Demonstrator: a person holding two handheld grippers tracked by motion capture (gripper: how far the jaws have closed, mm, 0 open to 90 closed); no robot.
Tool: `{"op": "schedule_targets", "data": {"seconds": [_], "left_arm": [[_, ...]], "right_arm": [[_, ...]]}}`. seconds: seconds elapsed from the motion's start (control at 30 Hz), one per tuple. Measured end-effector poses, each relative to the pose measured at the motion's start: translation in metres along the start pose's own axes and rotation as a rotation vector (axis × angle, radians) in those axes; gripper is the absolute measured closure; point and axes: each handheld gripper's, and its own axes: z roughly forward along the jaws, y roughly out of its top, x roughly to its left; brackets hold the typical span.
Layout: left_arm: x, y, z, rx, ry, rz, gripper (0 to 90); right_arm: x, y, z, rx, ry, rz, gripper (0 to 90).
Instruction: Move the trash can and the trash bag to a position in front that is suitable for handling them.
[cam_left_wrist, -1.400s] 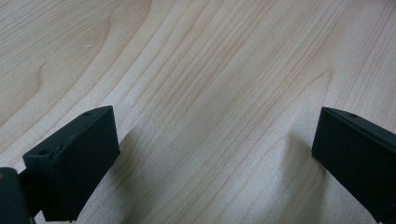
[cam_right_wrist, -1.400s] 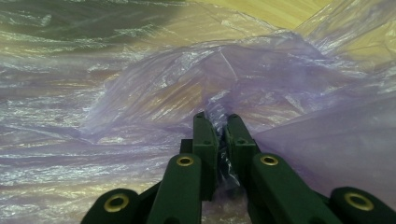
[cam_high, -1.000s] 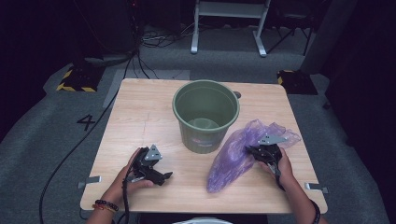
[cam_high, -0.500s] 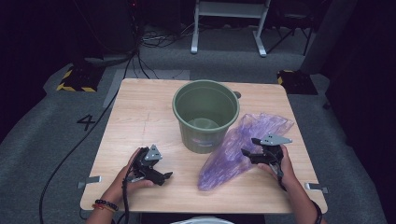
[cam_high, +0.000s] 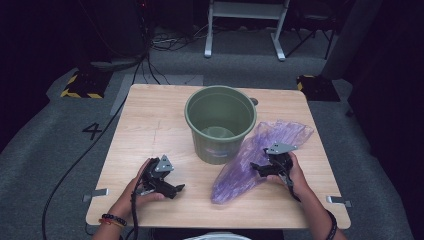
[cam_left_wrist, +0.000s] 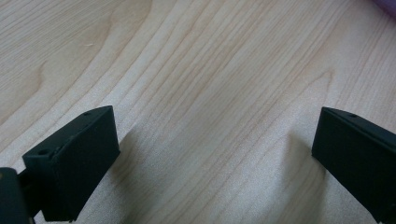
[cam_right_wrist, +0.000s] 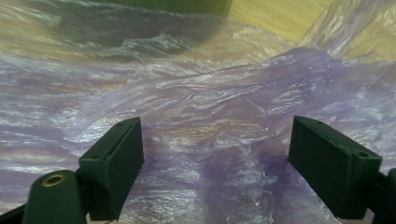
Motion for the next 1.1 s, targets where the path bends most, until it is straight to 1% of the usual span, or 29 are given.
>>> {"op": "schedule_targets", "data": {"seconds": [0.13,0.2,0.23,0.3,0.33,0.37,0.43,0.53,0.67,0.8,0.87,1.1], "left_arm": [[0.000,0.000,0.000,0.000,0.000,0.000,0.4],[0.000,0.000,0.000,0.000,0.000,0.000,0.4],[0.000,0.000,0.000,0.000,0.000,0.000,0.3],[0.000,0.000,0.000,-0.001,0.000,0.001,0.4],[0.000,0.000,0.000,0.000,-0.001,0.000,0.3],[0.000,0.000,0.000,-0.001,-0.001,0.001,0.4],[0.000,0.000,0.000,-0.001,-0.002,0.001,0.4],[0.000,0.000,0.000,-0.001,-0.003,0.003,0.3],[0.001,0.001,0.000,0.000,-0.007,0.008,0.3],[0.002,0.001,0.001,0.001,-0.011,0.012,0.2],[0.002,0.001,0.001,0.001,-0.012,0.012,0.2],[0.001,0.001,0.001,0.000,-0.011,0.011,0.2]], "right_arm": [[-0.001,0.000,0.001,0.012,0.003,0.006,19.5],[-0.002,0.000,0.001,0.013,0.011,0.020,23.9],[-0.002,0.000,0.001,0.013,0.018,0.028,27.1],[-0.004,0.000,0.000,0.007,0.037,0.039,38.8],[-0.005,0.000,0.000,0.002,0.039,0.048,43.9],[-0.006,0.000,0.000,-0.004,0.026,0.060,51.6],[-0.007,0.000,0.000,-0.008,0.019,0.070,58.2],[-0.008,0.001,0.000,-0.014,0.016,0.077,71.3],[-0.011,0.002,0.002,-0.014,0.019,0.085,81.4],[-0.012,0.002,0.001,-0.027,0.008,0.068,86.6],[-0.012,0.003,-0.001,-0.038,0.001,0.068,87.5],[-0.014,0.009,-0.019,-0.125,-0.022,0.077,88.1]]}}
